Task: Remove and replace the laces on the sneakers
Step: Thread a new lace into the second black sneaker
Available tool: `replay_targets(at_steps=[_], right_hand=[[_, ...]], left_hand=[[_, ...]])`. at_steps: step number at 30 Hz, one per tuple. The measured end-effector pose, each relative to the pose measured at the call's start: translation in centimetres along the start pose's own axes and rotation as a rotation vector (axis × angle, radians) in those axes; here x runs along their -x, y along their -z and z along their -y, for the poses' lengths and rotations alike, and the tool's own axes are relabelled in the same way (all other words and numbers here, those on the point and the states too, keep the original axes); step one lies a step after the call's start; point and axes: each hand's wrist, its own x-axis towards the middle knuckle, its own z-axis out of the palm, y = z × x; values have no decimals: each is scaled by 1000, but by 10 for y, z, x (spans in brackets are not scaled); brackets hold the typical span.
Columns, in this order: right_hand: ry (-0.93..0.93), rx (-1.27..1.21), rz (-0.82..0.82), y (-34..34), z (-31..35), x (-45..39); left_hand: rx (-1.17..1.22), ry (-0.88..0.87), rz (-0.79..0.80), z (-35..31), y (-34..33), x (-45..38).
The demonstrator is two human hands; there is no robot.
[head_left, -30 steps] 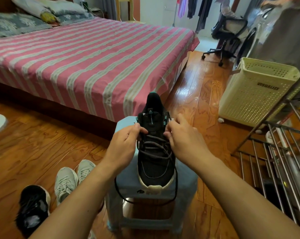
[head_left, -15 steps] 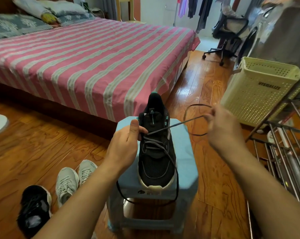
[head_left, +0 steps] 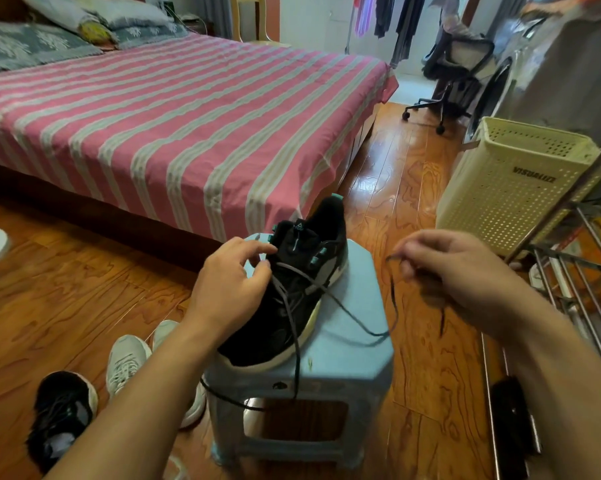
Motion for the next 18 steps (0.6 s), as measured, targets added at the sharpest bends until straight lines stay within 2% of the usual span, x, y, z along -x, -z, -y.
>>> replay_targets(at_steps=[2, 3, 4, 5, 6, 7, 10, 12, 13, 14, 16, 18], right_hand=[[-93, -218, 680, -17, 12, 21], [-110, -264, 950, -28, 14, 28], [-110, -276, 1128, -38, 14, 32], [-103, -267, 1192, -47, 12, 33], [-88, -234, 1161, -56, 11, 32], [-54, -178, 1064, -62, 7, 29], [47, 1, 662, -81, 2, 18], [66, 77, 482, -96, 0, 14], [67, 103, 417, -101, -1, 14], [51, 131, 381, -102, -3, 14], [-43, 116, 417, -92, -3, 13], [-149, -100, 510, -75, -3, 12]], left_hand=[[155, -40, -59, -13, 6, 7], [279, -13, -35, -21, 9, 11], [438, 47, 28, -28, 12, 16], [609, 119, 121, -34, 15, 21], [735, 175, 216, -39, 17, 27], [790, 195, 299, -42, 18, 33], [822, 180, 501, -50, 15, 49], [810, 309, 545, -55, 15, 52], [714, 343, 541, -54, 18, 51], [587, 329, 528, -52, 22, 51], [418, 283, 487, -45, 31, 52], [379, 307, 426, -36, 38, 53]])
